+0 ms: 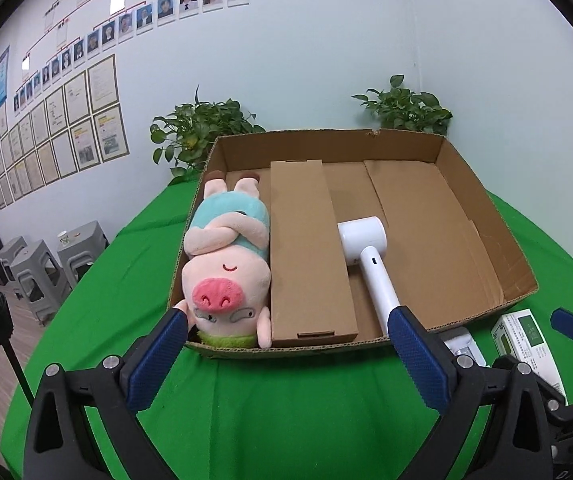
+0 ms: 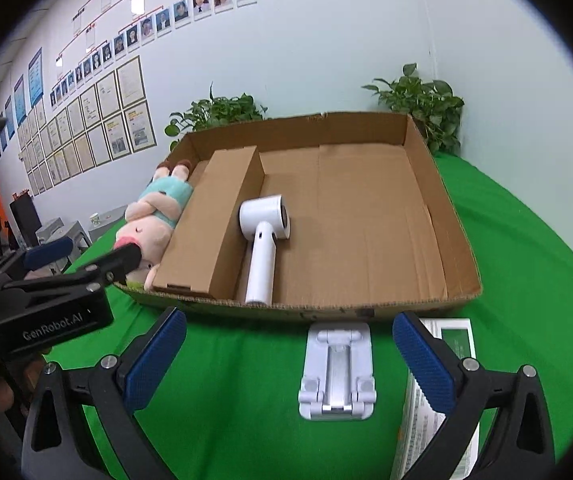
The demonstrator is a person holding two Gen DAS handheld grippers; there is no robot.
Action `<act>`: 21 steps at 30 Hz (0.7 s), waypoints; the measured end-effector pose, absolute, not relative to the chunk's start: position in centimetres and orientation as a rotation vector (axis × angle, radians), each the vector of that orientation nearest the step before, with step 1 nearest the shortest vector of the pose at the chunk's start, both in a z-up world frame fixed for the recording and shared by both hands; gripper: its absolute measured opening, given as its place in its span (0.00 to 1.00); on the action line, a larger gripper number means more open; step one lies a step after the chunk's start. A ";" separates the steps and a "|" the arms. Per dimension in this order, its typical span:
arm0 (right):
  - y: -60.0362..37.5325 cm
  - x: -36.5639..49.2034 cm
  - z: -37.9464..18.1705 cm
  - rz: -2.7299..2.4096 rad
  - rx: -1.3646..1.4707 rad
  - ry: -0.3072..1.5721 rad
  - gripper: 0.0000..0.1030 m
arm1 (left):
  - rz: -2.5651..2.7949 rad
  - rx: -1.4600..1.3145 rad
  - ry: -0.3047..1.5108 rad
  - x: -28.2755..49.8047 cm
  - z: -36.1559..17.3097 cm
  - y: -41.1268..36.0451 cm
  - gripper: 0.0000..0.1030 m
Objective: Organize objects
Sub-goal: 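Open the left gripper and withdraw both tools from the box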
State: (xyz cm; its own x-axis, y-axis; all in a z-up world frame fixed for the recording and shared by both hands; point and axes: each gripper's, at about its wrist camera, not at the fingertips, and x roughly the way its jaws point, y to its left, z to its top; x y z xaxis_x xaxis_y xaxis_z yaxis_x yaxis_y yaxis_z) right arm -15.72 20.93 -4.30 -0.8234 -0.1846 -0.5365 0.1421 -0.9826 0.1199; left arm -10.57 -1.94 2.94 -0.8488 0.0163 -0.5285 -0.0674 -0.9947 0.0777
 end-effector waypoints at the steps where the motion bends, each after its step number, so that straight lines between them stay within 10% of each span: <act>1: 21.0 -15.7 -4.5 -2.845 0.858 -0.114 1.00 | 2.974 -0.848 0.140 -10.3 3.0 -1.9 0.98; 21: 20.5 -15.1 -9.6 -2.511 1.053 -0.191 0.99 | 2.679 -1.003 0.016 -9.9 -1.3 -0.4 0.98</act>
